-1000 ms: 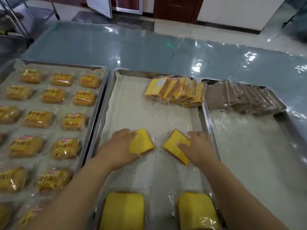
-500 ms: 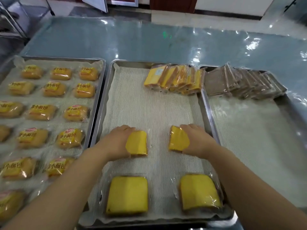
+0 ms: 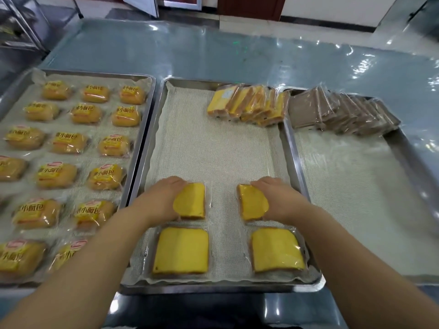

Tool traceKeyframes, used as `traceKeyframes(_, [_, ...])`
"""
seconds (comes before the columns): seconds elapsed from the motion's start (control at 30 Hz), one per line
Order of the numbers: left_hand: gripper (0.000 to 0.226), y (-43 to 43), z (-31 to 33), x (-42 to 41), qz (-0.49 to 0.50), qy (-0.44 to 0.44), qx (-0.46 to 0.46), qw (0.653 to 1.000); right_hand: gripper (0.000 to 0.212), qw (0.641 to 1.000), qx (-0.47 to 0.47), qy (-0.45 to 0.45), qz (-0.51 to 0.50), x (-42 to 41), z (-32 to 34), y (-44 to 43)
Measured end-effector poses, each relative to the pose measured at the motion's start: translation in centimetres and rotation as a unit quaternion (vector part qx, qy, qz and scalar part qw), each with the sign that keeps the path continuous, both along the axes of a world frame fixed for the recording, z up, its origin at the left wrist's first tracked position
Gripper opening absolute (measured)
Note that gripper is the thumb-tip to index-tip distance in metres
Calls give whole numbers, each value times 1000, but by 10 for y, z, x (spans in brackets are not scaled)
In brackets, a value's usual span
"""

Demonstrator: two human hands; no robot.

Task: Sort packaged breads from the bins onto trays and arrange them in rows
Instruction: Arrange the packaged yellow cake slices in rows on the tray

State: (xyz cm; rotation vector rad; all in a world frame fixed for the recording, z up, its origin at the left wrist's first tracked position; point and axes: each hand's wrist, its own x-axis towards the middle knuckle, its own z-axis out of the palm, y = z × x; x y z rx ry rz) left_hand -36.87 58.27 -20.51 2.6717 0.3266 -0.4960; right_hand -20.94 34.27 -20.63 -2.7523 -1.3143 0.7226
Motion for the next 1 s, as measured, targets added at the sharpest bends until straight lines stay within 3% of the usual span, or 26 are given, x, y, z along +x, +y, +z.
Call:
traceKeyframes(0.4, [91,2,0,9,10,26,10,1000,82,1000,-30,-7,2,11,-13,4])
traceKeyframes(0.5, [91,6,0,15,11,46,1,999,88,998,-64,25,5,18,-1,11])
traceKeyframes(0.6, [80,14,4,28,33,47,-18,998,81,995,-71,67,-8,32,16,23])
traceKeyframes(0.7, [67,27,5,50,46,14,-15,999,69,997,-34,64,-39,52,27,42])
traceKeyframes(1.0, [37,64,2,156,33,-82,41,995,35,978,120,-62,-156,130,36,117])
